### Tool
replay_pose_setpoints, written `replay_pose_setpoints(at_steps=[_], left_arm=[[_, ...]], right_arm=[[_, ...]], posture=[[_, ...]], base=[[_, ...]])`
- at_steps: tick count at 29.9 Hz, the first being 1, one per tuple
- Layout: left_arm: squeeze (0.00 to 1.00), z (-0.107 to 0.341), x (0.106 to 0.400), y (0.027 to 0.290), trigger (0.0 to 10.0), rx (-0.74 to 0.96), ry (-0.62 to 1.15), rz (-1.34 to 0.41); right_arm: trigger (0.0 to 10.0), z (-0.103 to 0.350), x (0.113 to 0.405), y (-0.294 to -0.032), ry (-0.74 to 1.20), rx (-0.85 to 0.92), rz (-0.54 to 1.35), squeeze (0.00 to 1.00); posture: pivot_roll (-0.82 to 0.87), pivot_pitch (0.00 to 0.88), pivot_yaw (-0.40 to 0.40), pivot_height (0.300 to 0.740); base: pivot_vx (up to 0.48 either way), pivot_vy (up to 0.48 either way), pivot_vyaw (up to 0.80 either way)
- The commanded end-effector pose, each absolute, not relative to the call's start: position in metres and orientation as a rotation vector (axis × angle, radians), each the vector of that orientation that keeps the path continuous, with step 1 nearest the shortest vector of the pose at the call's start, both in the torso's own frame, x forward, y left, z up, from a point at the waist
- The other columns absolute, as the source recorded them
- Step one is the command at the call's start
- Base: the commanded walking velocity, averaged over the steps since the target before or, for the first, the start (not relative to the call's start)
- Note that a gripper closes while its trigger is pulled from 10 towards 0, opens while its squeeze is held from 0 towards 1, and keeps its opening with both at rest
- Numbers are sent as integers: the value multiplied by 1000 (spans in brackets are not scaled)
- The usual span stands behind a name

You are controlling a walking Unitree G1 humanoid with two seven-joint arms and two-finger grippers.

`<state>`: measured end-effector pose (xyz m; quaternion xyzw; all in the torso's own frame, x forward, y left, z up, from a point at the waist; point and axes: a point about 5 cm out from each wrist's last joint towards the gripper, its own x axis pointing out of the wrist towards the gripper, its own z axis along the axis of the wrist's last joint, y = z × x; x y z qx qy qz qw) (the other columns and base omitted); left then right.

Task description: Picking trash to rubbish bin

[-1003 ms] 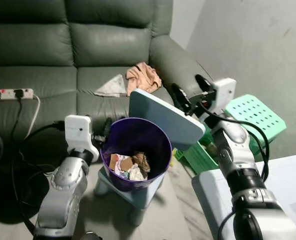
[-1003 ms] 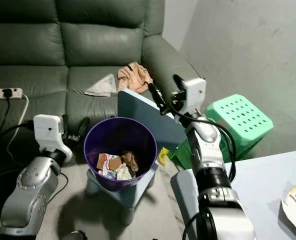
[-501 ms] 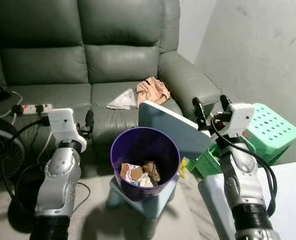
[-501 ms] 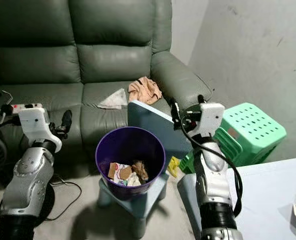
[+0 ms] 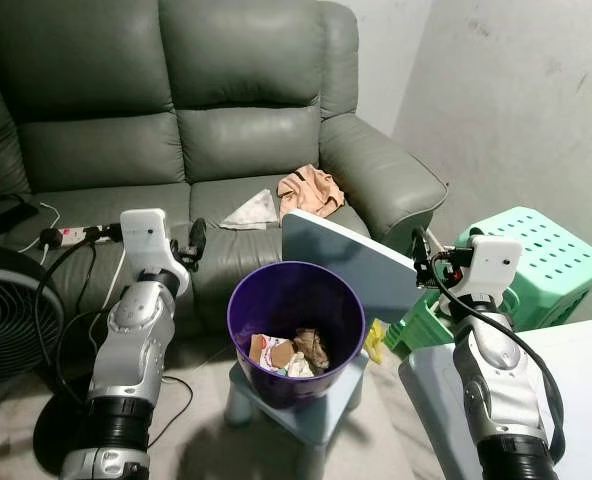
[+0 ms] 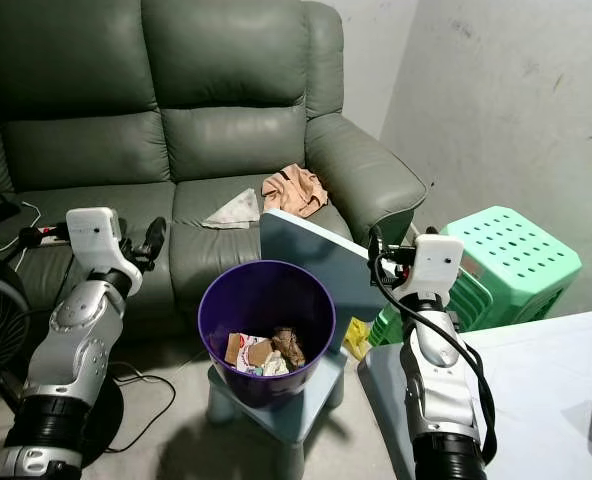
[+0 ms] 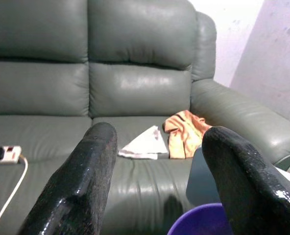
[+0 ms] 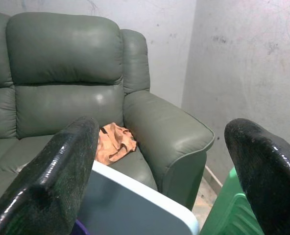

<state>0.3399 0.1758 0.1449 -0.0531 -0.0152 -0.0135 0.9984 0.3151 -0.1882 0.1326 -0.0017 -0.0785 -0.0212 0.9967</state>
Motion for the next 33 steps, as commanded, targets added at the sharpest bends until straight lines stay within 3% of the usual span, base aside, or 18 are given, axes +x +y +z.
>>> replay_pose_setpoints(at_steps=[1, 7, 33], left_arm=[[0, 146, 341, 173, 10000, -95, -46, -52], [0, 145, 341, 171, 10000, -76, -64, -73], [0, 144, 340, 163, 10000, -70, -97, -76]], right_arm=[[10000, 134, 314, -186, -163, -10, -46, 0], [10000, 130, 312, -182, -140, -10, -50, 0], [10000, 125, 310, -172, -106, -52, -5, 0]], posture=[[56, 0, -12, 740], [56, 0, -3, 740], [49, 0, -25, 740]], base=[[0, 0, 0], [0, 0, -72], [0, 0, -712]])
